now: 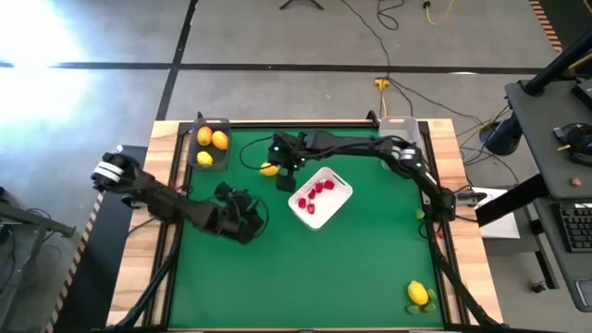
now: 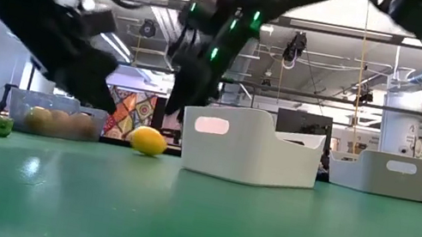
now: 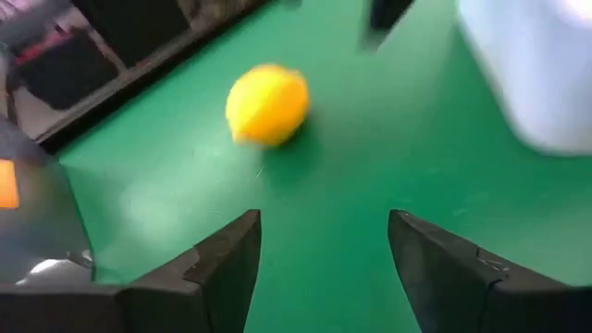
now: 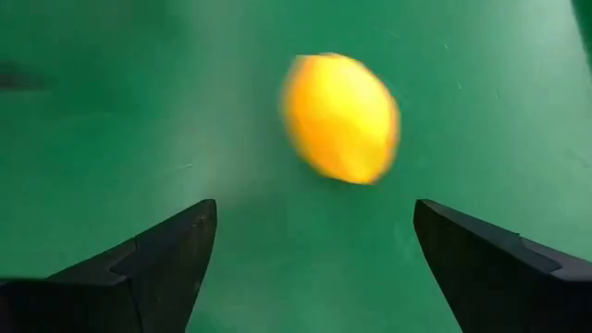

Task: Sort produce into baskets
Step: Put the yellow lemon into the black bin

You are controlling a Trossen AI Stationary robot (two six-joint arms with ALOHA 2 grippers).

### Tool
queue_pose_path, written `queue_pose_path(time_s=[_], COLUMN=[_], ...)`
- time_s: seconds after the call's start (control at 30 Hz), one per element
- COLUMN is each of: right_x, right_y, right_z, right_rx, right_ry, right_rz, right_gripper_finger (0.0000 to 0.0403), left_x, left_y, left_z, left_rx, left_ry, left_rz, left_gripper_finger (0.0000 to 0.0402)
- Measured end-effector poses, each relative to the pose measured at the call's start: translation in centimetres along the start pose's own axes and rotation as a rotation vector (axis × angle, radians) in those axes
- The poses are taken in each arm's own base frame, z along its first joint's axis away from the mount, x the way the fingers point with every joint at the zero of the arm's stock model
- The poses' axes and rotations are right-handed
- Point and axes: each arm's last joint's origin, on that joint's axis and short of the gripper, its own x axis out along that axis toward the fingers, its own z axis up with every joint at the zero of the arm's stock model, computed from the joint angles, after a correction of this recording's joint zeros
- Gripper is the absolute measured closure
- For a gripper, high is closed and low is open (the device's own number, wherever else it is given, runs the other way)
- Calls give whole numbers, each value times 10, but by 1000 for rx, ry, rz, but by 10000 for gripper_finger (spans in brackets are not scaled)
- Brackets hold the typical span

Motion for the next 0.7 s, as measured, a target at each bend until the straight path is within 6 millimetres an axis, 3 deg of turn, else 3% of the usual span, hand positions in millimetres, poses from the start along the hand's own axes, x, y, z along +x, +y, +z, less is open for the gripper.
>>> queue_pose_path(time_s=[0.17, 0.37, 0.6, 0.7], right_x=[-45, -87, -105, -105], right_y=[33, 78, 111, 116], right_z=[-9, -48, -122, -149], right_rx=[-56, -94, 18, 82], right_ry=[-5, -52, -89, -103], right_rz=[30, -31, -26, -26], right_gripper_finger=[44, 44, 44, 44], left_x=[31, 70, 100, 116], left_y=[20, 59, 99, 103], left_z=[30, 82, 143, 148], left_rx=[104, 191, 231, 335], left_ry=[140, 222, 159, 261], left_rz=[-56, -234, -418, -466], left_gripper_finger=[171, 160, 156, 156])
